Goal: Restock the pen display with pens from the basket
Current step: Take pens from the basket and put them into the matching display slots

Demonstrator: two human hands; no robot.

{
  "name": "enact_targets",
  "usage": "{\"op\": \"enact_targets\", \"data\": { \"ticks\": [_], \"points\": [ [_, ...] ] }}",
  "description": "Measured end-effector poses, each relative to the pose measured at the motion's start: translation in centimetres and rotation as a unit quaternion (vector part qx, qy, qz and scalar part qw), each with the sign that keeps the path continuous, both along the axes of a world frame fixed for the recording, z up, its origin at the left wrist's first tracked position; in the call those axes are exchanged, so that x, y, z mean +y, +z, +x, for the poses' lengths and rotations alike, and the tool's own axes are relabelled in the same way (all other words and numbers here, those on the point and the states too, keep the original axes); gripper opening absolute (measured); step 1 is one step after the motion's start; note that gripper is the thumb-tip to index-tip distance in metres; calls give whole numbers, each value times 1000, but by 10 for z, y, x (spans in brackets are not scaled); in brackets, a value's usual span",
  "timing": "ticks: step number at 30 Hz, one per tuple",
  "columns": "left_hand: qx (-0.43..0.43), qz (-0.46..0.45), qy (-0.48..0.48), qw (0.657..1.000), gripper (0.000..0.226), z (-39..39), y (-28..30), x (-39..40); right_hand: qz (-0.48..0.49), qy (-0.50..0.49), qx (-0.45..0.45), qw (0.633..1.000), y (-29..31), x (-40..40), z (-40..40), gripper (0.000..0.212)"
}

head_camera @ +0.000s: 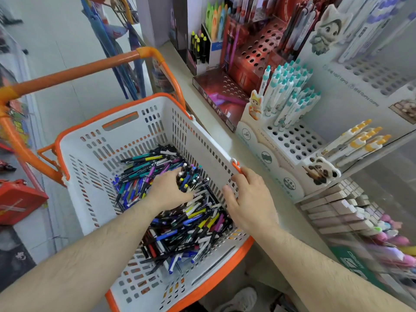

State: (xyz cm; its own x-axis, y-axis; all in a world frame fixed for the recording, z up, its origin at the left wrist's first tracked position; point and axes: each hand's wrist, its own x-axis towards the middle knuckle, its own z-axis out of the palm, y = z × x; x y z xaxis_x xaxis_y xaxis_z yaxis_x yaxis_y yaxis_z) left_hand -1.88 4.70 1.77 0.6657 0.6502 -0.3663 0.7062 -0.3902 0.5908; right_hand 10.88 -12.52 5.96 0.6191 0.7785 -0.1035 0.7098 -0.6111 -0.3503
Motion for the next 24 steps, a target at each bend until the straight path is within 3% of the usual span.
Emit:
{"op": "enact_targets", "data": {
  "ticks": [2, 4, 5, 7, 10, 13, 15, 18, 20, 22, 24],
  "points": [
    [-14, -3, 13, 1000, 70, -3, 5, 1, -1, 4, 2, 1000, 1, 0, -1, 48],
    [-95, -62, 72, 991, 30, -6, 13, -2, -5, 8, 2, 1000, 3, -1, 0, 48],
    [-142, -109, 126, 976, 20, -6, 17, -4, -7, 8, 3, 1000, 4, -1, 0, 48],
    [-233, -219, 266, 910, 15, -6, 21, -3, -2, 5, -5, 1000, 5, 0, 0, 46],
    [-315, -374, 418, 766, 3, -7, 29, 5, 75, -17, -13, 997, 12, 1, -6, 40],
    [-372, -461, 447, 671, 21, -10, 38, 9, 183, -124, 133, 966, 29, 3, -15, 13],
    [-422, -497, 449, 611, 20, -8, 48, 6, 201, -250, 303, 897, 43, 8, -26, 6],
    [-479, -534, 423, 553, 15, -1, 58, -6, 193, -409, 574, 683, 45, 17, -41, 25],
    [-488, -558, 401, 538, 14, 4, 58, -14, 190, -432, 657, 588, 44, 21, -50, 42],
    [-491, -574, 379, 534, 28, 10, 60, -23, 219, -438, 673, 554, 46, 27, -55, 47],
    [-501, -574, 369, 532, 31, 15, 60, -29, 249, -428, 664, 560, 52, 34, -57, 45]
  ]
}}
